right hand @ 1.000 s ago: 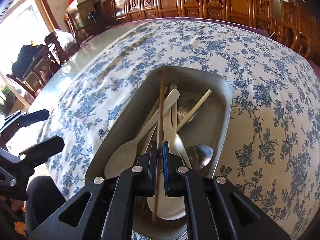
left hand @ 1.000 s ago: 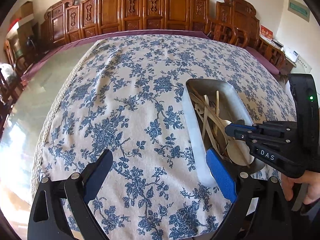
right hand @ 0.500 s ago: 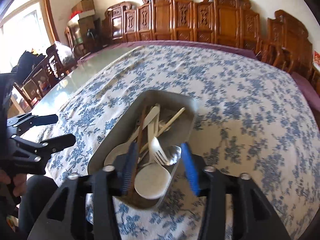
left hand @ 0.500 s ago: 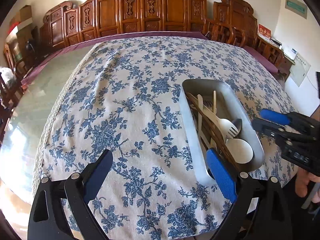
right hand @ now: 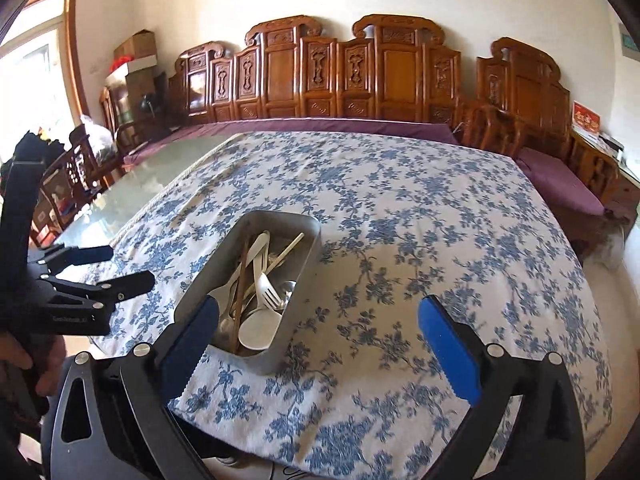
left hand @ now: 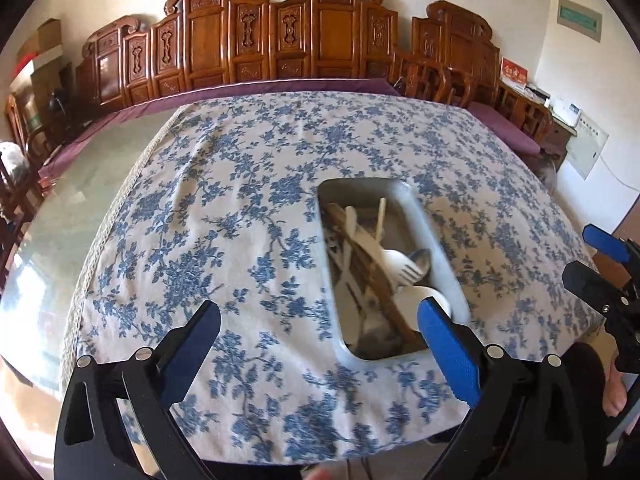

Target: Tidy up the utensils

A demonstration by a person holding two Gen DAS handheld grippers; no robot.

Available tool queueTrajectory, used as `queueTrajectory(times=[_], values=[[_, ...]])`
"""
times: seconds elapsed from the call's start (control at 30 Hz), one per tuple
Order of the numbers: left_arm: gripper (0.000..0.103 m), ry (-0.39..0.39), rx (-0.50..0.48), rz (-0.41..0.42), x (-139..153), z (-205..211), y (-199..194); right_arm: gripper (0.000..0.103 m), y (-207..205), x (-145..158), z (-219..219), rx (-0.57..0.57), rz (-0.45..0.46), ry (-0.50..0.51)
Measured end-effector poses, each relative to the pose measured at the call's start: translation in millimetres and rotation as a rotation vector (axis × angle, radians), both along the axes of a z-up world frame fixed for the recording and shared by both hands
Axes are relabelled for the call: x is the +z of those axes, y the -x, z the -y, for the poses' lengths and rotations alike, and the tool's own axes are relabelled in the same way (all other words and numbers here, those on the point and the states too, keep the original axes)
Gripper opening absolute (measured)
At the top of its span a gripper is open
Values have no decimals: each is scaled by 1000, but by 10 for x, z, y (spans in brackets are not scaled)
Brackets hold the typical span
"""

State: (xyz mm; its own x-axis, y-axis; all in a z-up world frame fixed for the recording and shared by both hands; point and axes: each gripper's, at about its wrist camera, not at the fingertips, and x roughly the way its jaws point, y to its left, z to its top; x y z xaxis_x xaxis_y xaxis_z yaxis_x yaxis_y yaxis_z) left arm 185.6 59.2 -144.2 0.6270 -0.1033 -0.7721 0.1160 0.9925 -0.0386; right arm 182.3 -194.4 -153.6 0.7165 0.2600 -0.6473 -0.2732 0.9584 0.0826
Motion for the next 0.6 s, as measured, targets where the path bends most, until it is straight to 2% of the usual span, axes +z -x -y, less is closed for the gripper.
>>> queueTrajectory(times=[0.3,0.47,0.6], values=[[95,-40,-7,58,288,370,342,100,335,79,276,-52,25,-11],[95,10,-1,103,494,503,591,100,552,164,461,-89,53,-12],[95,10,2,142,642,602,805,100,739,285,576,-106,78,-23]])
